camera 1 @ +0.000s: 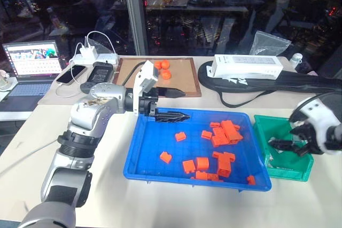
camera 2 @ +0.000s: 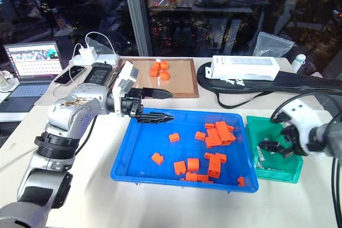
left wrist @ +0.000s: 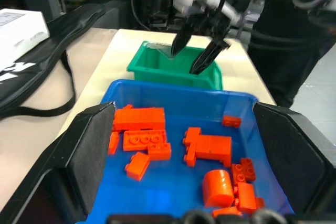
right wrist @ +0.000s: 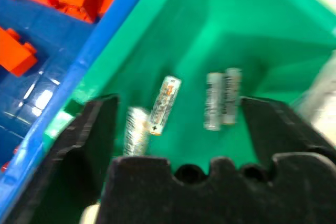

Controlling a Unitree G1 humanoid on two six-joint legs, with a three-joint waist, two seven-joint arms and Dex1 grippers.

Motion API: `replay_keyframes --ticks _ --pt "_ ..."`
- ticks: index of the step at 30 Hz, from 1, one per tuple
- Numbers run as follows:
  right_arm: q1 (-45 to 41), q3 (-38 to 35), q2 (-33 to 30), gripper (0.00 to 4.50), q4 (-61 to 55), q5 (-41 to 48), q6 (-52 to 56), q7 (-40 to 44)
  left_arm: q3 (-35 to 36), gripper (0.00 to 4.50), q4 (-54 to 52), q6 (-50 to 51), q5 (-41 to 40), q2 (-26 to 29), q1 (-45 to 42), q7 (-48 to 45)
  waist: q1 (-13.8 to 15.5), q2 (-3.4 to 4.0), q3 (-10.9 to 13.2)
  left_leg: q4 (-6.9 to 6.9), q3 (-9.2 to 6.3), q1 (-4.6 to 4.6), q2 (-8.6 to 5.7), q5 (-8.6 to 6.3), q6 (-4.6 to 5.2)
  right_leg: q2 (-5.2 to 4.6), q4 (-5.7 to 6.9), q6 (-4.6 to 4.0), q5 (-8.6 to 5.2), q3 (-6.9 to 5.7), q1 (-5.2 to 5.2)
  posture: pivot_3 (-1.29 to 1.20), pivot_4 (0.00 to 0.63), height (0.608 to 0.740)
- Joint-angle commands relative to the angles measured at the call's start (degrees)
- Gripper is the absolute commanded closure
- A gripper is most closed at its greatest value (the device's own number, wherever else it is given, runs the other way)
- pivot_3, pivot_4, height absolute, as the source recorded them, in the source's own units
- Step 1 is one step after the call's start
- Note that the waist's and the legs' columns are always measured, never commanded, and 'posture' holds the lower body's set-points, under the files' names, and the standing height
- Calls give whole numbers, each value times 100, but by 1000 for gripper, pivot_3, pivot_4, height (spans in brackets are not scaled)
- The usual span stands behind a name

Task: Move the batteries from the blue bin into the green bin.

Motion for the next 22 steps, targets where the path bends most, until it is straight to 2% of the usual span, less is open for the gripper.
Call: replay_keyframes --ticks 1,3,5,6,11,16,22 --pt "173 -1340 170 14 -263 244 -465 325 468 0 -35 -264 127 64 86 516 16 -1 1 0 -1 -1 0 0 0 1 -2 0 0 -2 1 0 150 699" --pt "663 -1960 427 14 -417 111 -780 384 595 0 -123 -341 212 118 284 742 38 -7 -4 -4 -1 2 0 0 0 1 -6 1 -1 -5 8 0 150 699" --pt "1051 -2611 1298 14 -623 -156 -1896 12 695 0 -226 -546 449 176 653 1083 41 -25 -12 -6 -1 9 1 0 0 1 -11 3 -3 -15 22 0 150 699" --pt "1151 -2776 1605 14 -641 -81 -2125 -35 758 0 -251 -579 455 193 785 1168 40 -26 -13 -8 -1 9 0 0 0 1 -14 4 -3 -17 25 0 150 699" --pt "1822 -2613 2330 14 -814 28 -2893 66 1357 0 -89 -404 138 97 1258 1633 36 -17 -9 4 3 7 -4 14 -21 -3 -4 28 0 -15 25 0 150 699" --pt "1921 -2351 2610 14 -821 273 -3241 -18 1722 0 -322 -493 65 263 2019 1703 -38 -3 -16 2 -4 32 1 13 -20 -3 -4 30 -1 -7 45 0 150 699" --pt "1914 -2209 2303 14 -453 277 -3378 55 1620 0 -403 -338 34 468 2206 1639 -2 -10 -14 3 -3 27 0 13 -20 -5 -8 5 12 -15 41 0 150 699"
